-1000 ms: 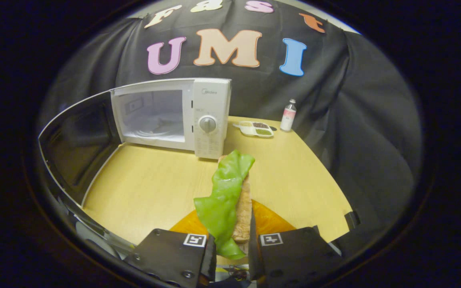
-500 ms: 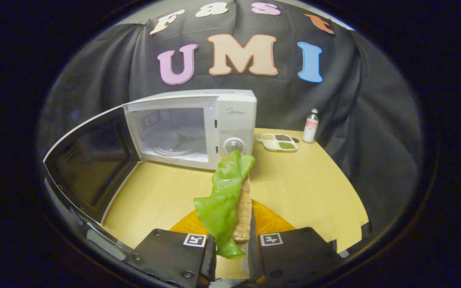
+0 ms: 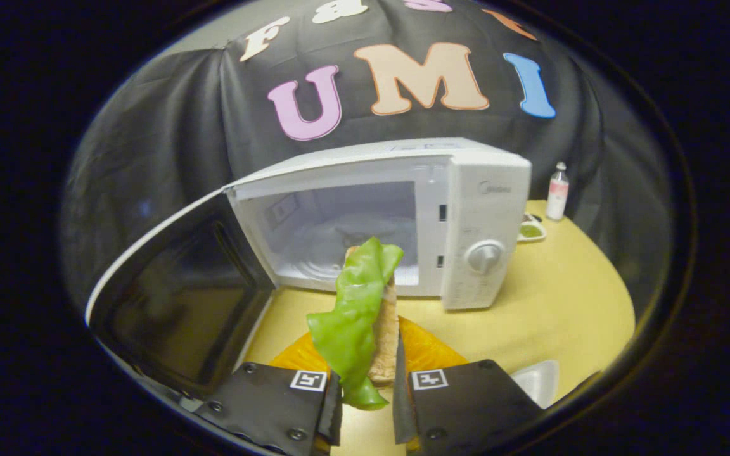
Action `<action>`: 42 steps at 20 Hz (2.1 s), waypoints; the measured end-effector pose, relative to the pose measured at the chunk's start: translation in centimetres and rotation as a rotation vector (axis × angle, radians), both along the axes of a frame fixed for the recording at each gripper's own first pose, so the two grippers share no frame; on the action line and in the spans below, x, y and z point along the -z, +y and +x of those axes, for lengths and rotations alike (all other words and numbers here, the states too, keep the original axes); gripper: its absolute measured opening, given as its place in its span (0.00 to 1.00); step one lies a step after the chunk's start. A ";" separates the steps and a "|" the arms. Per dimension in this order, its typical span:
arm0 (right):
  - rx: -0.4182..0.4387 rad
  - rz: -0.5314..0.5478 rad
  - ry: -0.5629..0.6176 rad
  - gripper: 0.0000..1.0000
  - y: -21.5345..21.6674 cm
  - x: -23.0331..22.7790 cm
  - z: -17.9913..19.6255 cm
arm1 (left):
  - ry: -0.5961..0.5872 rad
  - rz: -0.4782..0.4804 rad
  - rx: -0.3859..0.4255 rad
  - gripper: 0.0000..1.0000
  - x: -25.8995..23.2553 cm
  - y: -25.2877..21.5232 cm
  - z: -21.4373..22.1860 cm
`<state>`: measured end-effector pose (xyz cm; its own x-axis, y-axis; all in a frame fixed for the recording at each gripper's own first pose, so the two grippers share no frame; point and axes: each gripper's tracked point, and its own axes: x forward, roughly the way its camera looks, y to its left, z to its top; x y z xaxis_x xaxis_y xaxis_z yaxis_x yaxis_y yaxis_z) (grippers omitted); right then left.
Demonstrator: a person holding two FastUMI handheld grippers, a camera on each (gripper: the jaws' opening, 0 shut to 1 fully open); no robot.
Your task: Open the microwave oven with the left hand, put the food in, and close the microwave oven.
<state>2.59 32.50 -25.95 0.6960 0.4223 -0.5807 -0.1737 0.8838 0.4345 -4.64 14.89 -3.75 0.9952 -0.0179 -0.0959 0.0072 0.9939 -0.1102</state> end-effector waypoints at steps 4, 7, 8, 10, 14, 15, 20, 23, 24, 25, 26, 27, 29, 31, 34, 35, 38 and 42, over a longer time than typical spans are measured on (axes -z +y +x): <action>0.164 0.168 0.116 0.34 4.7 0.7 3.3 | 0.056 0.026 -0.009 0.92 1.5 1.0 -0.7; 0.324 0.302 0.166 0.29 6.5 0.9 5.2 | 0.088 0.039 -0.002 0.93 2.5 1.4 -0.8; 0.349 0.321 0.168 0.34 7.0 1.0 6.1 | 0.103 0.042 0.006 0.96 2.8 1.4 -0.8; 0.393 0.362 0.187 0.34 8.0 1.4 7.6 | 0.104 0.050 0.013 0.96 2.7 1.5 -0.4; 0.521 0.443 0.217 0.34 8.9 2.1 11.2 | 0.121 0.017 0.005 0.95 3.4 1.8 0.0; 0.556 0.449 0.217 0.34 9.0 2.6 12.1 | 0.130 0.008 0.001 0.96 3.5 1.8 -0.1; 0.633 0.470 0.192 0.34 9.2 3.7 14.9 | 0.152 0.030 0.003 0.96 3.9 2.0 -0.1; 0.711 0.487 0.188 0.34 8.7 4.4 16.4 | 0.163 0.004 -0.007 0.96 4.2 2.2 -0.1; 0.727 0.489 0.195 0.34 8.8 4.9 16.9 | 0.169 -0.020 -0.013 0.96 4.7 2.2 0.0; 0.737 0.493 0.208 0.34 9.0 5.5 17.2 | 0.185 -0.043 -0.020 0.95 5.2 2.2 0.0; 0.737 0.510 0.220 0.27 9.4 5.8 17.5 | 0.195 -0.064 -0.026 0.96 5.6 2.2 0.0; 0.745 0.526 0.216 0.29 9.7 6.3 18.3 | 0.199 -0.080 -0.030 0.95 5.7 2.2 -0.1; 0.728 0.512 0.204 0.39 9.6 6.1 17.9 | 0.203 -0.098 -0.040 0.92 5.9 2.3 -0.2; 0.713 0.498 0.192 0.43 9.6 6.3 17.8 | 0.215 -0.100 -0.052 0.95 6.5 2.7 -0.5; 0.728 0.396 0.227 0.49 8.8 8.5 16.9 | 0.229 -0.100 -0.055 0.95 6.7 2.8 -0.9; 0.715 0.387 0.215 0.58 8.8 8.4 16.9 | 0.227 -0.099 -0.053 0.95 6.5 2.8 -0.9; 0.637 0.298 0.173 0.80 9.1 8.3 16.6 | 0.226 -0.072 -0.039 0.95 6.4 2.3 -1.0; 0.560 0.130 0.131 0.96 8.5 7.9 16.3 | 0.222 -0.028 -0.021 0.95 5.9 1.8 -1.4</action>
<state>18.87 40.98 -33.81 0.7596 0.0847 -0.6448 0.3660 0.7639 0.5315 -6.04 16.69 -9.60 0.9498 -0.0033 -0.3127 -0.0408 0.9901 -0.1343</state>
